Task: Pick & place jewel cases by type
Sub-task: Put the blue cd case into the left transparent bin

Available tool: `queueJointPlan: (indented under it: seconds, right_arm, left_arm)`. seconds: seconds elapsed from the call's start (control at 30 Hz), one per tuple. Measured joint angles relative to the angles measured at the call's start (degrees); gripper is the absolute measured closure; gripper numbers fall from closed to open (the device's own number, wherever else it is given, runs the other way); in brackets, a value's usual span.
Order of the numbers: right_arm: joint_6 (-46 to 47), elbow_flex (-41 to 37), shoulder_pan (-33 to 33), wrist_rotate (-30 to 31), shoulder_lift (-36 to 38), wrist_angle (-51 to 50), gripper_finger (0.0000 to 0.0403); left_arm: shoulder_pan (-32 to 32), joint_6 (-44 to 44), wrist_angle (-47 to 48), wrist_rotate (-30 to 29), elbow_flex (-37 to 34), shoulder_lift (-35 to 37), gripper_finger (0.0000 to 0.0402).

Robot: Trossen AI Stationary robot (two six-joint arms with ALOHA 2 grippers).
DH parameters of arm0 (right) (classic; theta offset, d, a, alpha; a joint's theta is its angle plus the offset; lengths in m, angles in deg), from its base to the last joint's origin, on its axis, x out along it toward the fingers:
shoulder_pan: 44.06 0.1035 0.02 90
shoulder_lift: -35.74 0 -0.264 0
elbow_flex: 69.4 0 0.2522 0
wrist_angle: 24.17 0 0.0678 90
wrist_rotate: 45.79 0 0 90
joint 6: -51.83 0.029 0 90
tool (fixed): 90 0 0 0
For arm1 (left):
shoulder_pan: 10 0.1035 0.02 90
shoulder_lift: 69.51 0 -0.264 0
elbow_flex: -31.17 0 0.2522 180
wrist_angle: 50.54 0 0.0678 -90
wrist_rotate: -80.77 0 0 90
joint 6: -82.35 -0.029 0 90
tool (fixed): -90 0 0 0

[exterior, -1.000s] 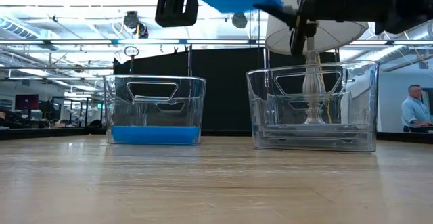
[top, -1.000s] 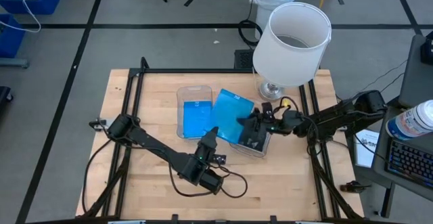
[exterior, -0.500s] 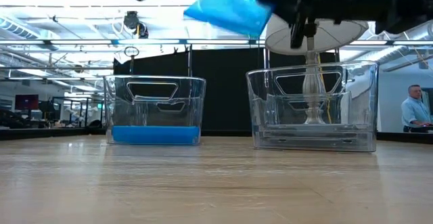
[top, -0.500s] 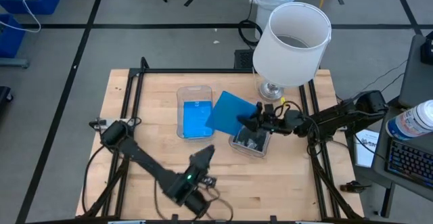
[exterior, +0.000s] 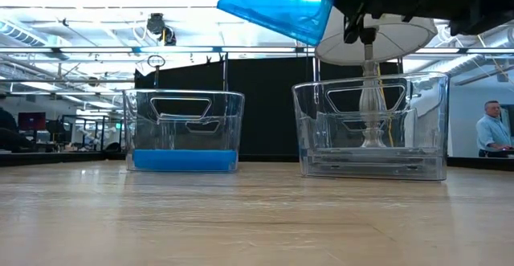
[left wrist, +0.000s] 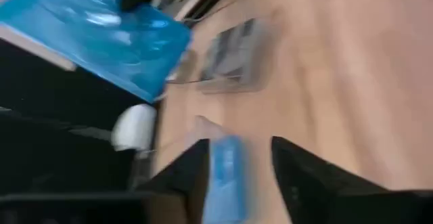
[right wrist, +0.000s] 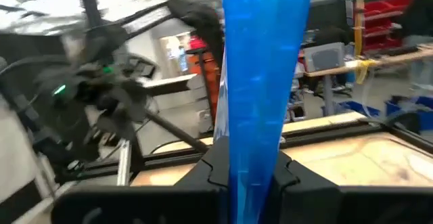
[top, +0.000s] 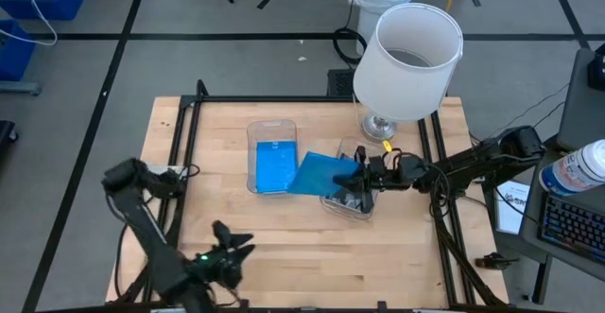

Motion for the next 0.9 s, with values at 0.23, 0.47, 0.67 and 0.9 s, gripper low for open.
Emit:
queueJointPlan:
  seconds: [0.23, 0.47, 0.67, 0.9]
  right_arm:
    - [-2.8, 4.1, 0.9, -2.5, 0.0, -5.5, 0.0379]
    - [-5.1, 10.4, 0.9, -2.5, 0.0, -18.9, 0.0385]
    - [-3.0, 18.2, -1.3, -3.8, -0.6, -31.9, 0.0385]
    - [1.5, 29.7, -6.9, -7.5, -5.6, -42.9, 0.0385]
  left_arm:
    - [0.3, -16.8, -44.6, 12.5, -28.4, 17.8, 0.0386]
    - [4.9, -30.0, -97.0, 32.8, -58.0, 26.6, 0.0397]
    - [5.5, -30.8, -109.8, 32.0, -67.2, 26.4, 0.0398]
    - [5.0, -29.1, -111.4, 31.1, -68.6, 26.5, 0.0394]
